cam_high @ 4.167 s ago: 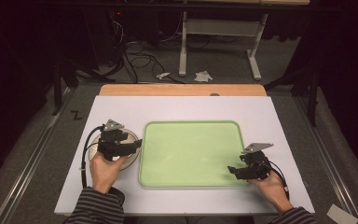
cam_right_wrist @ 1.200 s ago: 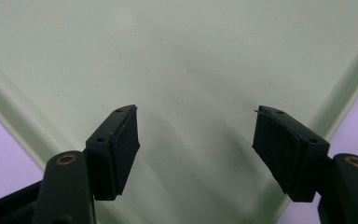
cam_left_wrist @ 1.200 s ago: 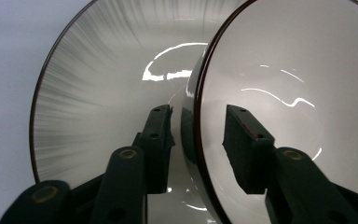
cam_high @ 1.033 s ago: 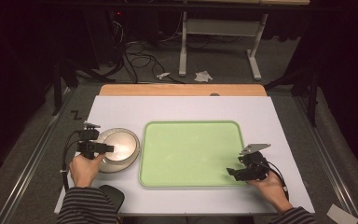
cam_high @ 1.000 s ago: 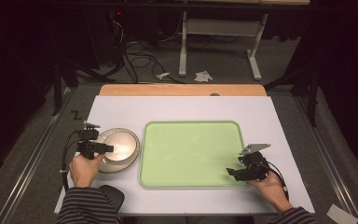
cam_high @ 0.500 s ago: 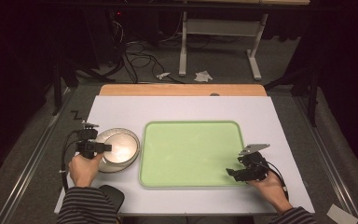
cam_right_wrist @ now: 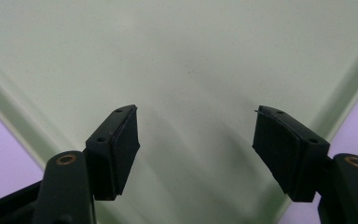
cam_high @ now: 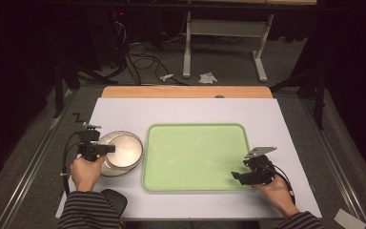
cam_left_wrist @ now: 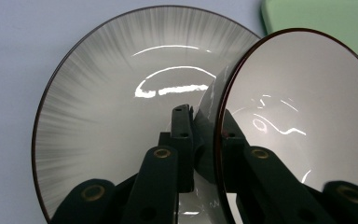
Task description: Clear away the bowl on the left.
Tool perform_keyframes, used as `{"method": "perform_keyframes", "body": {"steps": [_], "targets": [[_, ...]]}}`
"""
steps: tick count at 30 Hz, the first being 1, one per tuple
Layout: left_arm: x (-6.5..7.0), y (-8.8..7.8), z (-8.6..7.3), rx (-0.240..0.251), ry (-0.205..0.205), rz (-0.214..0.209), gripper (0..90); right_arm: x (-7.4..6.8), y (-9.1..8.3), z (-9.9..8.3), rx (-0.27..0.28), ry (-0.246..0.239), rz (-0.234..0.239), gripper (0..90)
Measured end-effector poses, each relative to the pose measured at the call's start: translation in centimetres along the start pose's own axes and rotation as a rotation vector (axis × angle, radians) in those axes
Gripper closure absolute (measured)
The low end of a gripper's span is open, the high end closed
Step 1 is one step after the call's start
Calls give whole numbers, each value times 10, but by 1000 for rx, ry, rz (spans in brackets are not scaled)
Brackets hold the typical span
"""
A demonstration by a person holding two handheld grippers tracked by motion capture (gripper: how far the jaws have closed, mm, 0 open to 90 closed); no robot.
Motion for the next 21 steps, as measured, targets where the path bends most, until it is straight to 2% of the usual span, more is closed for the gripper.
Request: {"method": "perform_keyframes", "body": {"steps": [5,10,13,21], "targets": [[7,-9,4,21,2,-41,816,-2,0,0,-4,-1,4,325],[16,-14,6,28,-15,-82,817,0,0,0,3,-3,0,325],[18,-16,4,26,6,-87,816,-1,0,1,4,4,-2,326],[35,-24,2,22,7,-144,817,-1,0,1,5,2,-1,326]]}}
Point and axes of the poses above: each handheld gripper's, and its own axes: y roughly forward along the jaws, z roughly out of its top, x roughly to its right, the point moved 10 cm from there along y, roughly forward along the jaws, and after that the axes turned 4 degrees about z, right-handed, at the moved point
